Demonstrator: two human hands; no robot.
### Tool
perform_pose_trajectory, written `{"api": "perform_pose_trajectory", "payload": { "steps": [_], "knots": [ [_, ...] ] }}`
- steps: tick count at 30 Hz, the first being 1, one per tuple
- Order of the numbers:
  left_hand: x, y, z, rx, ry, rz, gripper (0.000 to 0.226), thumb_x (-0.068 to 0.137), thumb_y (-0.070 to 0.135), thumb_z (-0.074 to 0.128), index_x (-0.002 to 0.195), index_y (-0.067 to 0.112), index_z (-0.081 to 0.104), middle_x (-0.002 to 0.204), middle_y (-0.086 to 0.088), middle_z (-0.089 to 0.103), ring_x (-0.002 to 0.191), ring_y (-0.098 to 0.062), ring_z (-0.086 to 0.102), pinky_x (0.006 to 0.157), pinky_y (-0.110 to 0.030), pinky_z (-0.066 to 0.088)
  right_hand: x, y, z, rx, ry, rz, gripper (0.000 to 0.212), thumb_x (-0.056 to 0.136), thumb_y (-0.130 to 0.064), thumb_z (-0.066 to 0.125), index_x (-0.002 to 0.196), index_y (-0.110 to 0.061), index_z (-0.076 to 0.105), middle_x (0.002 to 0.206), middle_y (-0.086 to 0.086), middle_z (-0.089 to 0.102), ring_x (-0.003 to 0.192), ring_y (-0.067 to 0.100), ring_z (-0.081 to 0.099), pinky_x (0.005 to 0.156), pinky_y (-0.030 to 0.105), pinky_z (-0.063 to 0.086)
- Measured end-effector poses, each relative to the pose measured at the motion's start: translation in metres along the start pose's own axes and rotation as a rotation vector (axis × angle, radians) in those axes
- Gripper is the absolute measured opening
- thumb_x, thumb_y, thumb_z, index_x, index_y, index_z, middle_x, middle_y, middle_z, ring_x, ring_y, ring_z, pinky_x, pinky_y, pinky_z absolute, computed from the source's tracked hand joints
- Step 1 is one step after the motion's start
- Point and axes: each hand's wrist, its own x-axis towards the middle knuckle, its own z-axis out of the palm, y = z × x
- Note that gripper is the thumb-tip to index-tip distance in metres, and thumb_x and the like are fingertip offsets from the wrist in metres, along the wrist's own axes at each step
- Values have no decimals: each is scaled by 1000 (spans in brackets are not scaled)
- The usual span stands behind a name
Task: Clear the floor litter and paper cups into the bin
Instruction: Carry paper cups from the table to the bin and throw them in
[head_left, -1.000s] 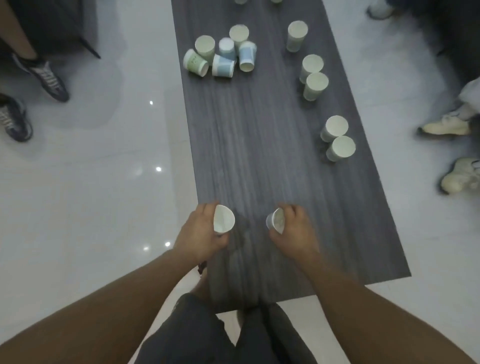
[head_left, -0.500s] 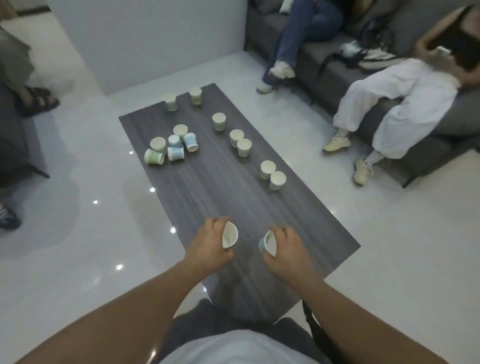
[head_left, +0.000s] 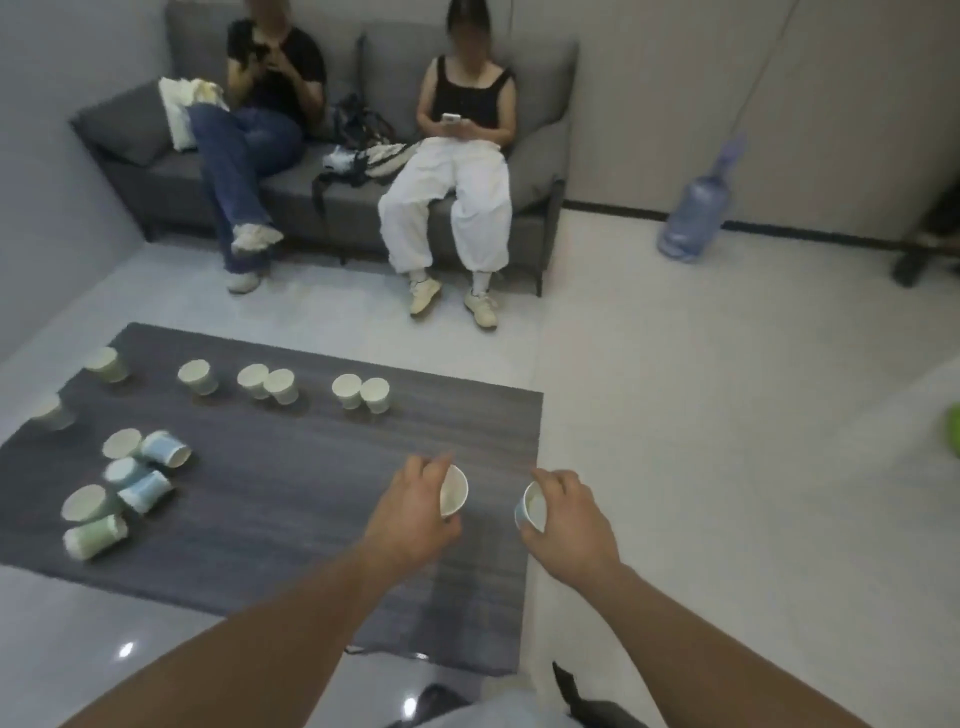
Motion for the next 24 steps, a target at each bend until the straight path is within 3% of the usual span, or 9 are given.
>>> {"api": "perform_pose_trajectory", "payload": {
  "steps": [8, 16, 24],
  "knots": [
    [-5, 127, 44, 95, -118, 353, 71, 77, 34, 64, 141, 25, 35, 131, 0, 36, 118, -23, 44, 94, -33, 45, -116, 97, -57, 52, 231, 302, 66, 87, -45, 56, 146, -28, 31, 142, -4, 34, 125, 18, 40, 97, 31, 44],
    [-85, 270, 136, 132, -225, 686, 71, 80, 37, 64, 142, 23, 34, 133, 0, 35, 116, -23, 45, 94, -34, 45, -294, 194, -83, 53, 344, 617, 68, 88, -42, 56, 148, -27, 28, 143, -2, 32, 126, 21, 38, 95, 29, 41],
    [-188, 359, 207, 222, -462, 1070, 73, 80, 40, 64, 143, 24, 33, 135, 0, 36, 117, -23, 46, 94, -34, 46, -445, 213, -50, 192, 508, 1047, 69, 87, -44, 56, 148, -28, 27, 144, -2, 32, 127, 21, 38, 98, 31, 41]
  ]
}}
